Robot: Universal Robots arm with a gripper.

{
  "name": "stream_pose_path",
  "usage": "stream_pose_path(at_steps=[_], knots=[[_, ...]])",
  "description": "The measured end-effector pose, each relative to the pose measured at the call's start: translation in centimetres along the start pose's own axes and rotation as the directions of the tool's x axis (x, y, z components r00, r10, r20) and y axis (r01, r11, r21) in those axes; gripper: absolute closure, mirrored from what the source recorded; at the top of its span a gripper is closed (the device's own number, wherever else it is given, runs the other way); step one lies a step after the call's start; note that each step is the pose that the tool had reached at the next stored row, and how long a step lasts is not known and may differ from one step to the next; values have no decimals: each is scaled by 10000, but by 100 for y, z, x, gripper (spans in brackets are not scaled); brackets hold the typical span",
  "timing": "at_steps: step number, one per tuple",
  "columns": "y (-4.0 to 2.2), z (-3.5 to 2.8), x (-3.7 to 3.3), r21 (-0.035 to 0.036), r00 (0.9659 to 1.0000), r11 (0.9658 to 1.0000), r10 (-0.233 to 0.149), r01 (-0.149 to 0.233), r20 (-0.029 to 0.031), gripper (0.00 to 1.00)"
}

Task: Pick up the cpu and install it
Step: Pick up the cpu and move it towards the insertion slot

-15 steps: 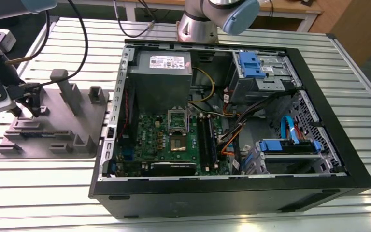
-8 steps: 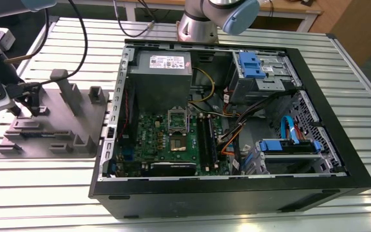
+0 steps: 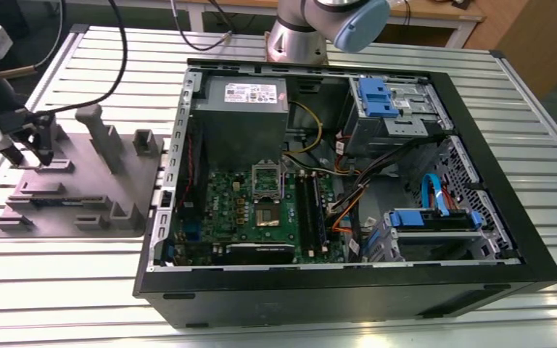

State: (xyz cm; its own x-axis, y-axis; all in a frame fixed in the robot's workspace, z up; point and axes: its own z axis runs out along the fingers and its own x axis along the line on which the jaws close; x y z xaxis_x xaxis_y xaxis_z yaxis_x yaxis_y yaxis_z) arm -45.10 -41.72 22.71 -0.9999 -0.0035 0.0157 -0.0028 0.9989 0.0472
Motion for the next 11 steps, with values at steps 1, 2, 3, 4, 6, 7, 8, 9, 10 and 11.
stream_pose_path(at_steps=[1, 2, 3, 4, 6, 7, 8, 9, 10, 11], knots=[[2, -42, 1, 0, 10000, 10000, 0, 0, 3, 53], [4, -87, 2, 1, 10000, 10000, 0, 0, 2, 53], [6, -128, 2, 1, 10000, 10000, 0, 0, 3, 53], [8, -165, 3, 0, 10000, 10000, 0, 0, 4, 53], [11, -243, 4, 1, 10000, 10000, 0, 0, 4, 53], [13, -281, 5, 3, 10000, 10000, 0, 0, 5, 53], [15, -321, 5, 9, 10000, 10000, -1, 1, 7, 53], [17, -366, 6, 15, 10000, 10000, 0, 0, 4, 53], [19, -411, 7, 16, 10000, 10000, 0, 0, 6, 53], [22, -456, 8, 16, 10000, 10000, 0, 0, 5, 53]])
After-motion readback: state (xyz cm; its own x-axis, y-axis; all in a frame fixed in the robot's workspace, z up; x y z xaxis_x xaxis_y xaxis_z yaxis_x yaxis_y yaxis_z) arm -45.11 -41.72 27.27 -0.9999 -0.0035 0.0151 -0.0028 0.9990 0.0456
